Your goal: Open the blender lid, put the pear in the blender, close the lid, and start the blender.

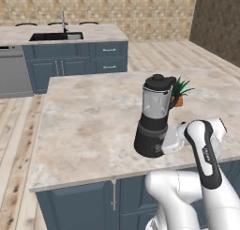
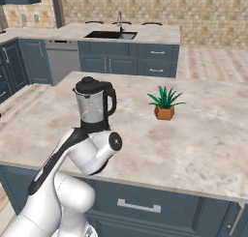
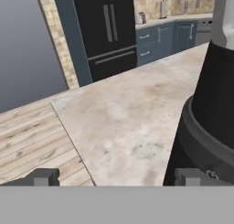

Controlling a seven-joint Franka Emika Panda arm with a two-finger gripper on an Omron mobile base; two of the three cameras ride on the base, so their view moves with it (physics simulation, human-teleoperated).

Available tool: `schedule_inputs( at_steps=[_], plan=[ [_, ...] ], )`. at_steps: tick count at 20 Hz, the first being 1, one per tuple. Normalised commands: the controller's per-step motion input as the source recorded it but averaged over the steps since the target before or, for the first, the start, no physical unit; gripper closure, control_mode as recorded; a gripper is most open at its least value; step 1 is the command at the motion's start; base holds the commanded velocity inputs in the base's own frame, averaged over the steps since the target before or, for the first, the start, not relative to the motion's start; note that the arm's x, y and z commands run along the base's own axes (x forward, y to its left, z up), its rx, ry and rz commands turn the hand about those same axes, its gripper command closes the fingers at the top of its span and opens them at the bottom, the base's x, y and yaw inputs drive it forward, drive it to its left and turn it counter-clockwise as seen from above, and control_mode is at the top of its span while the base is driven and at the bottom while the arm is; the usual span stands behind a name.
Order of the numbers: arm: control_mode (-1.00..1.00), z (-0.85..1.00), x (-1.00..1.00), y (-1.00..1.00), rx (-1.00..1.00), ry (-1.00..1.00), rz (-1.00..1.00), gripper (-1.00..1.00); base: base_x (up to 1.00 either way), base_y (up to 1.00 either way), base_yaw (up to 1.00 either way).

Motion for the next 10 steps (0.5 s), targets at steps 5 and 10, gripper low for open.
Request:
schedule_inputs(
  at_steps=[5,10],
  plan=[
    [-1.00,-0.38,0.00,0.29,0.00,0.00,0.00,-1.00,0.00,0.00,0.00],
    [-1.00,-0.34,0.02,0.18,0.00,-0.01,-0.04,-1.00,0.00,0.00,0.00]
  ],
)
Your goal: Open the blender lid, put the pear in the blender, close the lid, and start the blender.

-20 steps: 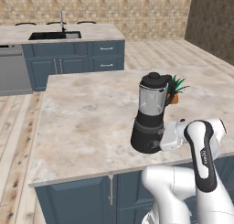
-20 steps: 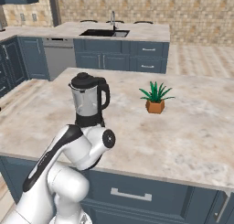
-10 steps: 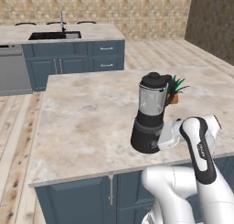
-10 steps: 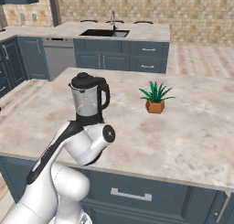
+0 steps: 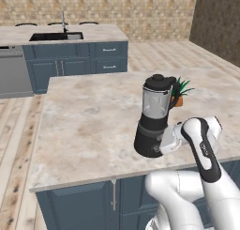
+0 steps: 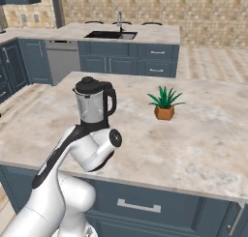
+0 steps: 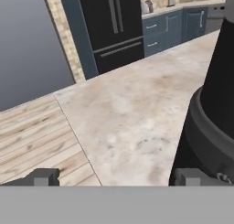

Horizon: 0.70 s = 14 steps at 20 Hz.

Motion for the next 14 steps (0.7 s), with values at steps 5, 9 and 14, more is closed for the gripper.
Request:
schedule_inputs(
  at_steps=[5,9,14],
  plan=[
    [-1.00,-0.41,0.13,0.08,0.00,-0.01,-0.07,-1.00,0.00,0.00,0.00],
    [-1.00,-0.36,0.19,0.07,0.00,-0.04,-0.08,-1.00,0.00,0.00,0.00],
    [-1.00,-0.34,0.21,0.13,0.00,-0.06,-0.08,-1.00,0.00,0.00,0.00]
  ],
)
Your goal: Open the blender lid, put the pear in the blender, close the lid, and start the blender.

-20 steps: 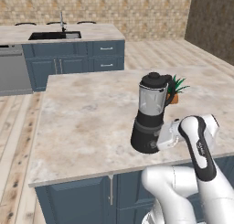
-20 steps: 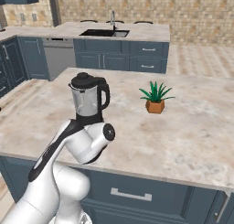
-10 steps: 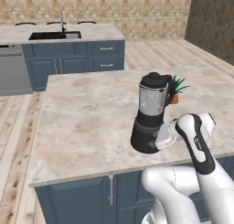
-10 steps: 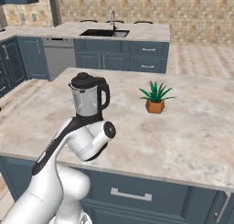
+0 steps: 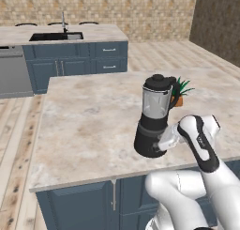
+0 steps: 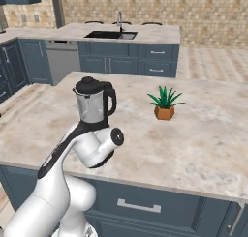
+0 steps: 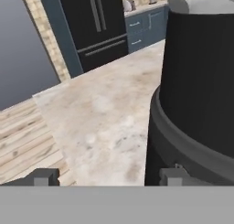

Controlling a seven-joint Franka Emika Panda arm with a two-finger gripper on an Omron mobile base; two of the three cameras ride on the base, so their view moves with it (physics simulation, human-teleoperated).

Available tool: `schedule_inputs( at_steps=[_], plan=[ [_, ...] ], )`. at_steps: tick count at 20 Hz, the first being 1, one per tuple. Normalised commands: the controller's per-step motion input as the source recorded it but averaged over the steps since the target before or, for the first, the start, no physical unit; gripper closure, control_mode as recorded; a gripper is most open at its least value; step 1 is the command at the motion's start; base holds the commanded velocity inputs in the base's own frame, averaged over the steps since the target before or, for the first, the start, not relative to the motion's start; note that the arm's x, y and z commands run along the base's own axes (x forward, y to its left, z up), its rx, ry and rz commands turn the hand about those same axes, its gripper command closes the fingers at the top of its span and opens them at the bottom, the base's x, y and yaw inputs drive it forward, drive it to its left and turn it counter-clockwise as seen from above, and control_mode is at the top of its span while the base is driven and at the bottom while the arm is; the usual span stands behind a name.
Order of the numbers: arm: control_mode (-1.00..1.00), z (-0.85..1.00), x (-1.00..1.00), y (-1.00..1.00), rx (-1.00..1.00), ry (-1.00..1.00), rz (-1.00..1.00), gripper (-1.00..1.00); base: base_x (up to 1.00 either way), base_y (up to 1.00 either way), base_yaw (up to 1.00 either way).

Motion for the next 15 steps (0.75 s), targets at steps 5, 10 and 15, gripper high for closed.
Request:
schedule_inputs(
  at_steps=[5,10,15],
  plan=[
    [-1.00,-0.38,0.17,0.22,0.00,-0.07,-0.05,-1.00,0.00,0.00,0.00],
    [-1.00,-0.34,0.17,0.22,0.00,-0.13,-0.04,-1.00,0.00,0.00,0.00],
    [-1.00,-0.40,0.15,0.29,0.01,-0.15,-0.02,-1.00,0.00,0.00,0.00]
  ],
)
